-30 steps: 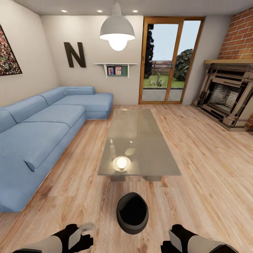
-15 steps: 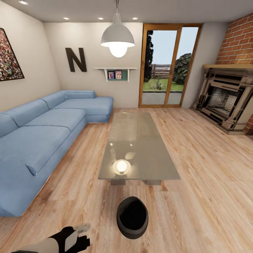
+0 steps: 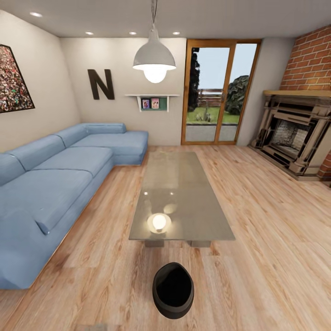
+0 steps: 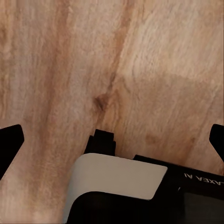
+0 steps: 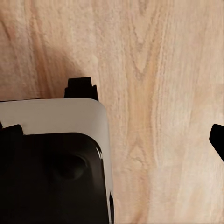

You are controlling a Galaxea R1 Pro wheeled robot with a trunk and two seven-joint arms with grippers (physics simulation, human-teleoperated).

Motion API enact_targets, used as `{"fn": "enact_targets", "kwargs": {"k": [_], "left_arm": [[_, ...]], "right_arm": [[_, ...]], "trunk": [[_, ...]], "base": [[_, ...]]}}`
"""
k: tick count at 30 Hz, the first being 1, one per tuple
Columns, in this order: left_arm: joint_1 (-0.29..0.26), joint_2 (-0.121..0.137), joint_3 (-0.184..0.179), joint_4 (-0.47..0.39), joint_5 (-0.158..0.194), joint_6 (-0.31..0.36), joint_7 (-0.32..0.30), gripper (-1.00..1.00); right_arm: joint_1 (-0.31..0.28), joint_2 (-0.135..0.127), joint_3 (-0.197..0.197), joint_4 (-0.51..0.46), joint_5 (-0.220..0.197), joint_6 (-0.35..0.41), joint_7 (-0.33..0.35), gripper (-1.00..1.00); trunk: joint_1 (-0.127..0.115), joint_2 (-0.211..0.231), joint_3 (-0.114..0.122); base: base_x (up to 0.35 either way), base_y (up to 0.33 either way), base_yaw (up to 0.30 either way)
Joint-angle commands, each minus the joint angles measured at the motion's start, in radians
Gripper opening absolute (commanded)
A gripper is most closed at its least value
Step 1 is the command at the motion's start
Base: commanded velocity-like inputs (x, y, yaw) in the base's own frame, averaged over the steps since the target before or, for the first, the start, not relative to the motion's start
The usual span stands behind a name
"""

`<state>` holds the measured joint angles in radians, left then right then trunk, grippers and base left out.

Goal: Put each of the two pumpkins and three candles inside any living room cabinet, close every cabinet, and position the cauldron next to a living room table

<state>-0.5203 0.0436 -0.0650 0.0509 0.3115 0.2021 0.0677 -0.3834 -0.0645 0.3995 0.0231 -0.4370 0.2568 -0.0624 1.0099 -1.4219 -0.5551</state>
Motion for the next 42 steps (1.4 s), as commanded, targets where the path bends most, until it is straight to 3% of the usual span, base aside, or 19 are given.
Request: {"fn": "enact_targets", "kwargs": {"k": [1,5,12,14,15,16,19,32,42], "left_arm": [[0.007,0.002,-0.006,0.001,0.015,-0.013,0.002,1.00],[0.048,0.007,-0.006,0.001,0.042,-0.038,0.001,1.00],[0.119,0.017,-0.007,0.001,0.051,-0.083,0.000,1.00],[0.132,0.032,-0.008,0.001,0.052,-0.091,-0.009,1.00],[0.133,0.034,-0.008,0.000,0.052,-0.091,-0.012,1.00],[0.136,0.041,-0.011,0.000,0.051,-0.086,-0.060,1.00],[0.137,0.042,-0.014,0.001,0.049,-0.083,-0.082,1.00],[0.137,0.045,-0.015,0.001,0.049,-0.084,-0.086,1.00],[0.137,0.045,-0.016,0.001,0.048,-0.084,-0.086,1.00]], "right_arm": [[0.003,-0.003,0.008,0.004,-0.009,-0.002,0.006,1.00],[0.020,-0.016,0.010,0.010,-0.009,-0.022,0.020,1.00],[0.043,-0.021,0.011,0.012,-0.009,-0.037,0.027,1.00],[0.054,-0.021,0.010,0.012,-0.009,-0.037,0.079,1.00],[0.054,-0.022,0.010,0.012,-0.009,-0.037,0.090,1.00],[0.057,-0.022,0.010,0.013,-0.010,-0.036,0.143,1.00],[0.057,-0.023,0.009,0.014,-0.011,-0.037,0.154,1.00],[0.057,-0.026,0.009,0.014,-0.011,-0.038,0.155,1.00],[0.058,-0.026,0.008,0.013,-0.014,-0.085,0.151,1.00]], "trunk": [[-0.004,0.007,0.004],[-0.019,0.035,0.023],[-0.046,0.084,0.056],[-0.054,0.098,0.065],[-0.058,0.105,0.070],[-0.061,0.112,0.074],[-0.073,0.133,0.088],[-0.123,0.224,0.143],[-0.161,0.294,0.175]], "base": [[0.000,0.000,0.000],[0.000,0.000,0.000],[0.000,0.000,0.000],[0.000,0.000,0.000],[0.000,0.000,0.000],[0.000,0.000,0.000],[0.000,0.000,0.000],[0.000,0.000,0.000],[0.000,0.000,0.000]]}}
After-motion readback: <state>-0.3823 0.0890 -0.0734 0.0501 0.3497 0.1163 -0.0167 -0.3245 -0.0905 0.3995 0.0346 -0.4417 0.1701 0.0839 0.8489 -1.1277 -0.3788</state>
